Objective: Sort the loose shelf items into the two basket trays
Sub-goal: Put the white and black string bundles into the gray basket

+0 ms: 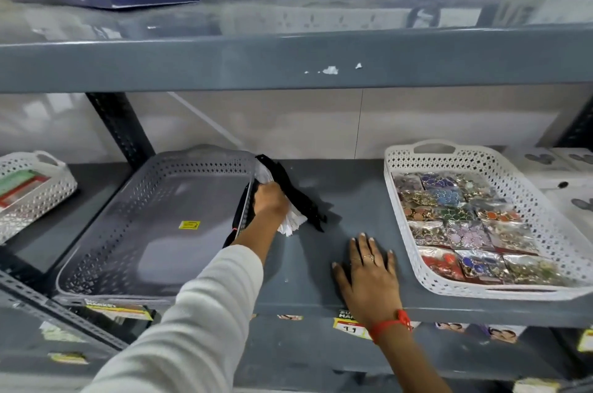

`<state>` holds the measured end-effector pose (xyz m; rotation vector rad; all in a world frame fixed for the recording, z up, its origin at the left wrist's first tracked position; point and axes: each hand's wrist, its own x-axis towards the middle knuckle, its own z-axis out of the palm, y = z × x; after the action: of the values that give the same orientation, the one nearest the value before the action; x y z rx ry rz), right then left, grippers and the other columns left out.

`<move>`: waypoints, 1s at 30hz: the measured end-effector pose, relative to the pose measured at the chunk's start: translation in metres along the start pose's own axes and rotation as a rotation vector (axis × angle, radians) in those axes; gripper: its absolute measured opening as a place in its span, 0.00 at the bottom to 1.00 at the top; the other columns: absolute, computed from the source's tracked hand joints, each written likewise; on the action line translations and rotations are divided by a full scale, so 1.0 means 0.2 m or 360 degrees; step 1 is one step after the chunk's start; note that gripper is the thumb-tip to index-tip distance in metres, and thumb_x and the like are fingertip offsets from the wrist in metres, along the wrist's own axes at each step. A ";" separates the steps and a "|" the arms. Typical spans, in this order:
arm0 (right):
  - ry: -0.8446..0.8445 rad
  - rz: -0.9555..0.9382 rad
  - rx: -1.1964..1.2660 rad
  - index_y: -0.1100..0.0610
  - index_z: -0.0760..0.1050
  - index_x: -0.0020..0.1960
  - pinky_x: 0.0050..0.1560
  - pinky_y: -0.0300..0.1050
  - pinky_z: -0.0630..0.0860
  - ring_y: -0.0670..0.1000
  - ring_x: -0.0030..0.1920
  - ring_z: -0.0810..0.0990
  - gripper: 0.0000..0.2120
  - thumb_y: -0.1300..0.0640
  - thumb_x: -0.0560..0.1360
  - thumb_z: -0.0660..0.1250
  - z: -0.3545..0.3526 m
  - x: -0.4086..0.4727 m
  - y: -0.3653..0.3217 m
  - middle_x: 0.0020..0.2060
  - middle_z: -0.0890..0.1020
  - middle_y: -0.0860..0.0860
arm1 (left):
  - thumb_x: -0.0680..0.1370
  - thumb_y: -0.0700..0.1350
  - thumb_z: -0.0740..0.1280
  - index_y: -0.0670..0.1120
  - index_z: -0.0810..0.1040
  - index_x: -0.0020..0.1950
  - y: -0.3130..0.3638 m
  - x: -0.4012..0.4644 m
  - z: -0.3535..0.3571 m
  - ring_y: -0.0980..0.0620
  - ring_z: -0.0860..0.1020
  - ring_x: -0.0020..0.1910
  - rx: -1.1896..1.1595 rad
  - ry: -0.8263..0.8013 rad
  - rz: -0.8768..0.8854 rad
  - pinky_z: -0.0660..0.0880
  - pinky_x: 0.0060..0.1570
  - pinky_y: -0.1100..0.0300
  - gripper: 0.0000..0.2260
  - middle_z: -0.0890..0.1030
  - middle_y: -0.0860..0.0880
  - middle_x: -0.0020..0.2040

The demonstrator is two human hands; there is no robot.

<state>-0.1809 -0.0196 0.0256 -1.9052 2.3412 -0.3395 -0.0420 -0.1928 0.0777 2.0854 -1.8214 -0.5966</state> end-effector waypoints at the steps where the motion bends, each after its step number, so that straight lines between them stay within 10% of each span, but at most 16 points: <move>1: 0.0016 0.0005 0.0005 0.59 0.68 0.70 0.72 0.61 0.59 0.57 0.72 0.67 0.37 0.38 0.73 0.41 0.00 0.00 0.00 0.70 0.71 0.57 | 0.78 0.36 0.57 0.32 0.74 0.58 0.00 -0.01 0.01 0.36 0.75 0.58 -0.0007 0.0023 0.0001 0.73 0.56 0.48 0.12 0.75 0.34 0.59; 6: 0.0013 0.0006 -0.0049 0.60 0.74 0.65 0.67 0.63 0.67 0.57 0.67 0.74 0.40 0.37 0.76 0.33 -0.01 0.00 -0.01 0.66 0.77 0.57 | 0.79 0.40 0.59 0.32 0.75 0.54 0.00 -0.05 0.01 0.36 0.77 0.53 -0.0214 0.0209 0.0008 0.74 0.51 0.49 0.12 0.77 0.34 0.55; 14: 0.0012 -0.0039 -0.0015 0.58 0.60 0.74 0.76 0.59 0.50 0.54 0.76 0.56 0.37 0.38 0.73 0.40 -0.02 -0.02 -0.01 0.75 0.62 0.55 | 0.78 0.38 0.60 0.30 0.75 0.38 0.04 -0.16 -0.32 0.36 0.78 0.46 -0.0539 0.0453 0.0238 0.67 0.36 0.54 0.13 0.73 0.39 0.34; 20: -0.0024 -0.0021 -0.0063 0.60 0.60 0.74 0.75 0.61 0.51 0.55 0.76 0.55 0.29 0.44 0.79 0.51 -0.02 -0.03 -0.02 0.75 0.61 0.56 | 0.78 0.41 0.61 0.31 0.78 0.50 -0.26 -0.15 -0.62 0.36 0.78 0.45 -0.0102 0.0510 0.0252 0.71 0.41 0.47 0.12 0.80 0.33 0.47; 25: -0.0028 -0.0017 -0.0073 0.60 0.59 0.74 0.76 0.61 0.50 0.55 0.77 0.55 0.29 0.44 0.79 0.53 -0.03 -0.03 -0.03 0.76 0.60 0.56 | 0.80 0.37 0.59 0.32 0.75 0.42 -0.51 -0.22 -0.59 0.42 0.72 0.31 0.0101 0.0362 0.0029 0.67 0.34 0.51 0.11 0.74 0.39 0.33; 30: -0.0016 -0.0022 -0.0069 0.60 0.59 0.74 0.75 0.61 0.51 0.55 0.76 0.55 0.28 0.44 0.79 0.52 -0.03 -0.03 -0.03 0.75 0.61 0.57 | 0.78 0.35 0.59 0.32 0.75 0.54 -0.62 -0.22 -0.45 0.35 0.76 0.54 0.0332 0.0083 -0.0084 0.73 0.49 0.47 0.10 0.78 0.33 0.55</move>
<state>-0.1755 -0.0137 0.0332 -1.9386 2.3485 -0.2823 0.1050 -0.1341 0.1003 2.2658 -1.8748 -0.3746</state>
